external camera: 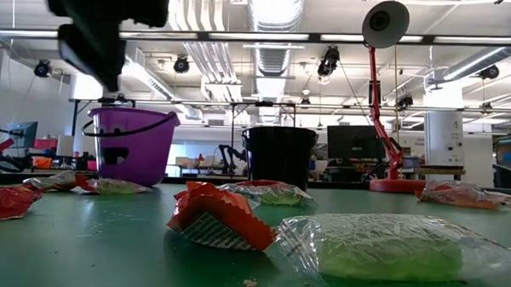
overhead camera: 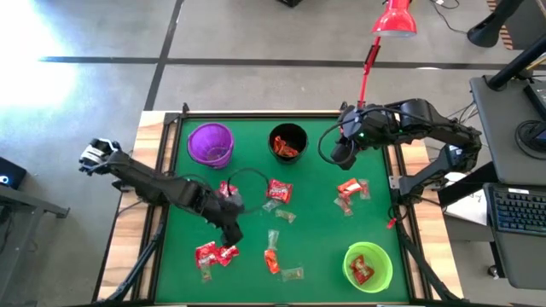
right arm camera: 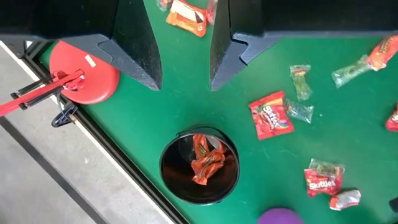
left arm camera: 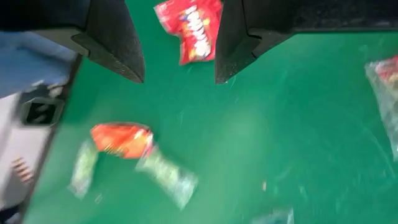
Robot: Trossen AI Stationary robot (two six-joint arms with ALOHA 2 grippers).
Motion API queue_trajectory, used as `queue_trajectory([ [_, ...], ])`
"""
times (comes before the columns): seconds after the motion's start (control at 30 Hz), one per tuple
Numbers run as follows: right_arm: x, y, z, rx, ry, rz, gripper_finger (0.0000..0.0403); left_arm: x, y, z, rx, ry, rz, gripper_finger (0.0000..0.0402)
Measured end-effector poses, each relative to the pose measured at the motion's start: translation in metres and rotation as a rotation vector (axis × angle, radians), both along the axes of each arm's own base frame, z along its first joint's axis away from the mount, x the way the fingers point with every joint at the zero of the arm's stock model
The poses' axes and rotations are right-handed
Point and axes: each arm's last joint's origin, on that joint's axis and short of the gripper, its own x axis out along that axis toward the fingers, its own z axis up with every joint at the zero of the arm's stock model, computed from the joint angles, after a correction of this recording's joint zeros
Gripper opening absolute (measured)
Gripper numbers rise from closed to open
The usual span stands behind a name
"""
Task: Sort candy
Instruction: Put the red candy into the green bucket
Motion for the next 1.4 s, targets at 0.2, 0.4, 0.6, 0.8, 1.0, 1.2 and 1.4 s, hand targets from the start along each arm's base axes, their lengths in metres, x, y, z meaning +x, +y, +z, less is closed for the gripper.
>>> queue_trajectory([
  [0.2, -0.002, 0.001, -0.002, 0.002, 0.01, 0.017, 0.0128, 0.0, -0.028, -0.028, 0.034, 0.123, 0.003, 0.0164],
  [0.4, -0.003, 0.002, -0.001, 0.019, 0.008, 0.037, 0.0128, -0.001, -0.042, -0.05, 0.05, 0.232, 0.054, 0.0162],
  [0.6, -0.003, 0.003, -0.001, 0.061, 0.007, 0.064, 0.0128, -0.011, -0.061, -0.052, 0.015, 0.263, 0.043, 0.0162],
  [0.8, -0.003, 0.004, -0.001, 0.063, 0.007, 0.069, 0.0128, -0.021, -0.078, -0.06, 0.033, 0.282, 0.025, 0.0162],
  [1.0, -0.003, 0.004, -0.001, 0.065, 0.007, 0.071, 0.0128, -0.016, -0.081, -0.081, 0.096, 0.319, 0.04, 0.0162],
  [1.2, -0.003, 0.005, -0.002, 0.085, 0.006, 0.082, 0.0128, -0.012, -0.084, -0.095, 0.12, 0.333, 0.059, 0.0161],
  [1.4, -0.003, 0.01, -0.002, 0.087, 0.007, 0.103, 0.0128, -0.009, -0.086, -0.096, 0.099, 0.314, 0.068, 0.0127],
])
